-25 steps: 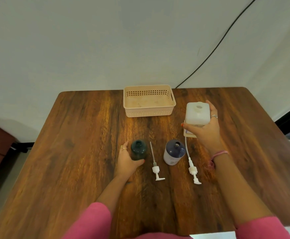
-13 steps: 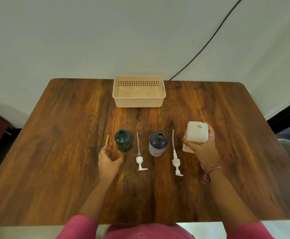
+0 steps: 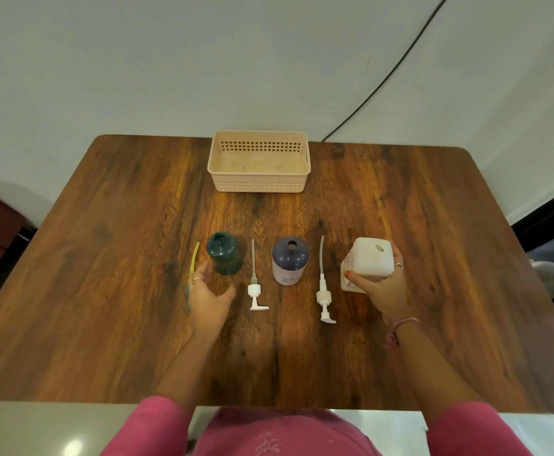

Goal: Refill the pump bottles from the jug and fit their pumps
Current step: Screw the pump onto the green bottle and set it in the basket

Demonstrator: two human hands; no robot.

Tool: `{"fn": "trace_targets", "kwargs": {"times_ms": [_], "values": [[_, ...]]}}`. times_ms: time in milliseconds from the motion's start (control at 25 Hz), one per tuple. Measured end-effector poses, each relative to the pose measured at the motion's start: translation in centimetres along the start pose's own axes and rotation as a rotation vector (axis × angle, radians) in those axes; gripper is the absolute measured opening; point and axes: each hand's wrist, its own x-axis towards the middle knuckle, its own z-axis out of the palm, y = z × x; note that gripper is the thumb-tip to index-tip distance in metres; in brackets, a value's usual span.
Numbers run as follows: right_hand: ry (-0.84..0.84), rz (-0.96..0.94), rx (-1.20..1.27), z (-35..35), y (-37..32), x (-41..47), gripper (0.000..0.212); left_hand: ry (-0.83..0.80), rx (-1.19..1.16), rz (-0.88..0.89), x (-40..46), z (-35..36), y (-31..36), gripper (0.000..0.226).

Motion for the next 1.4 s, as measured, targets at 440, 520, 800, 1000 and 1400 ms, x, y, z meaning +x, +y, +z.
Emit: {"fn": "trace_targets", "kwargs": {"times_ms": [440, 520, 800, 1000, 1400], "values": [[0.12, -0.242, -0.134, -2.6, -3.2, -2.2, 0.088, 0.15, 0.161, -0.06, 1.6, -4.1, -1.6, 0.054], [0.15, -0.36, -0.192, -1.9, -5.0, -2.4, 0.074, 0.102, 0.25, -0.122, 2.8, -5.1, -2.5, 0.055], [-0.009, -0.566, -0.255, 4.7, -7.8, -3.2, 0.053, -0.121, 0.361, -0.252, 4.6, -5.0, -3.7, 0.045], [-0.175, -0.655, -0.22, 8.8, -7.9, -4.0, 0.048, -0.047, 0.131, -0.287, 4.1, -5.9, -1.8, 0.032], [-0.407, -1.203, -0.502, 15.1, -12.8, -3.7, 0.051, -0.278, -0.159, 0.148, -0.5, -7.4, 10.9, 0.012]]}}
